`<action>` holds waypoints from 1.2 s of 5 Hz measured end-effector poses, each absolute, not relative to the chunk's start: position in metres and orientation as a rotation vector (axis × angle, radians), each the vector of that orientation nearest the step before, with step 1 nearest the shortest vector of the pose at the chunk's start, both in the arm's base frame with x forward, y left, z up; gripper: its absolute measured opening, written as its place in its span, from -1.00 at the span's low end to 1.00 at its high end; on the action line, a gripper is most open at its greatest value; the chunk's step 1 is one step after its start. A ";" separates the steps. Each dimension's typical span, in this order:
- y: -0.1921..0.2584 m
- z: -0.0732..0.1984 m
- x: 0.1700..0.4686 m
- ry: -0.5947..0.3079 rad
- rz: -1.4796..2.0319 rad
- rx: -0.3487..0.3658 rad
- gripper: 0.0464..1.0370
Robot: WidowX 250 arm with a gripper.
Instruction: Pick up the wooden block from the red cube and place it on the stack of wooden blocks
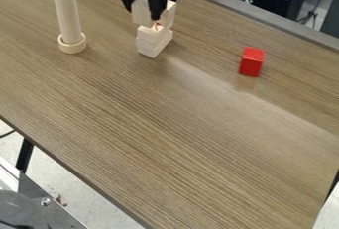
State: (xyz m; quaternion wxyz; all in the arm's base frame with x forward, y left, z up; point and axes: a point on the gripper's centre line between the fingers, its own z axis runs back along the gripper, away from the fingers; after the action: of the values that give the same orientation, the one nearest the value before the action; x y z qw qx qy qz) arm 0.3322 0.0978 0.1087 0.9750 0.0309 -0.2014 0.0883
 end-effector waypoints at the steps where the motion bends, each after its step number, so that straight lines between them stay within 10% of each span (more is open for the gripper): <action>1: 0.098 0.109 0.332 -0.408 0.175 0.063 0.04; 6: 0.099 0.088 0.337 -0.368 0.181 0.062 0.04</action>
State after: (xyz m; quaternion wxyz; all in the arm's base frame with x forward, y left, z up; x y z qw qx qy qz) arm 0.3372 0.0992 0.0877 0.9785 0.0308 -0.1828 0.0901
